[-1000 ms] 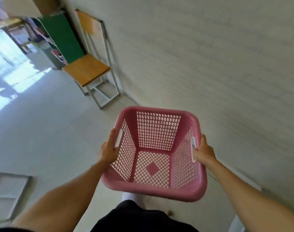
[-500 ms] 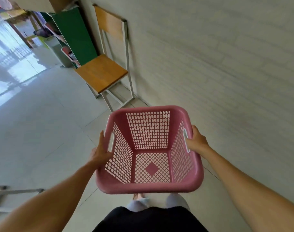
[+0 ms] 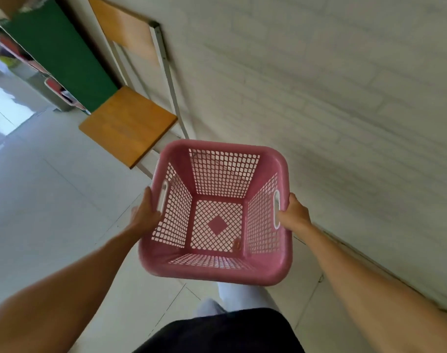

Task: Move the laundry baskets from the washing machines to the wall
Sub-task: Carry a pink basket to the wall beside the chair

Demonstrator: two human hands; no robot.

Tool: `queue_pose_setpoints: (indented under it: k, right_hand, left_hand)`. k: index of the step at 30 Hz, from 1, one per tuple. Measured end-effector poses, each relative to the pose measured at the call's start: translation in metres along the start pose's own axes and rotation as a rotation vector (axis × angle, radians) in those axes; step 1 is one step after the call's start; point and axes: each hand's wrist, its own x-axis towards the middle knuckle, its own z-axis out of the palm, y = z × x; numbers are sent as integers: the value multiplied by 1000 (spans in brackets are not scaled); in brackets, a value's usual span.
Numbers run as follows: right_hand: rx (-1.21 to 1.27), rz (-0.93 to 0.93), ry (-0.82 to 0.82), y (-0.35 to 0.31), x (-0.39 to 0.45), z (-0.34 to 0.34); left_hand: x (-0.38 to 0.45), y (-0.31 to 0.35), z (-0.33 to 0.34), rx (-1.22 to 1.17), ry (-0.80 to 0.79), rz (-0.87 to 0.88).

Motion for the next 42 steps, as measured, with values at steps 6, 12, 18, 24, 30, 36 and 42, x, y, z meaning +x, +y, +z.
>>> queue_pose_setpoints:
  k: [6, 12, 18, 24, 30, 36, 42]
  right_hand:
    - [-68, 126, -51, -25, 64, 21]
    - [-72, 228, -72, -16, 114, 59]
    - [-14, 296, -12, -18, 156, 109]
    - [59, 332, 36, -11, 172, 148]
    - [74, 392, 41, -11, 183, 176]
    - [82, 410, 40, -20, 188, 186]
    - [31, 397, -109, -33, 164, 167]
  left_hand:
    - [103, 21, -1, 103, -94, -37]
    - [191, 18, 24, 141, -179, -156]
    - [282, 3, 57, 194, -176, -149]
    - [345, -15, 82, 259, -149, -64]
    - [390, -18, 95, 306, -165, 25]
    - [405, -16, 99, 342, -168, 34]
    - [372, 6, 91, 340, -167, 87]
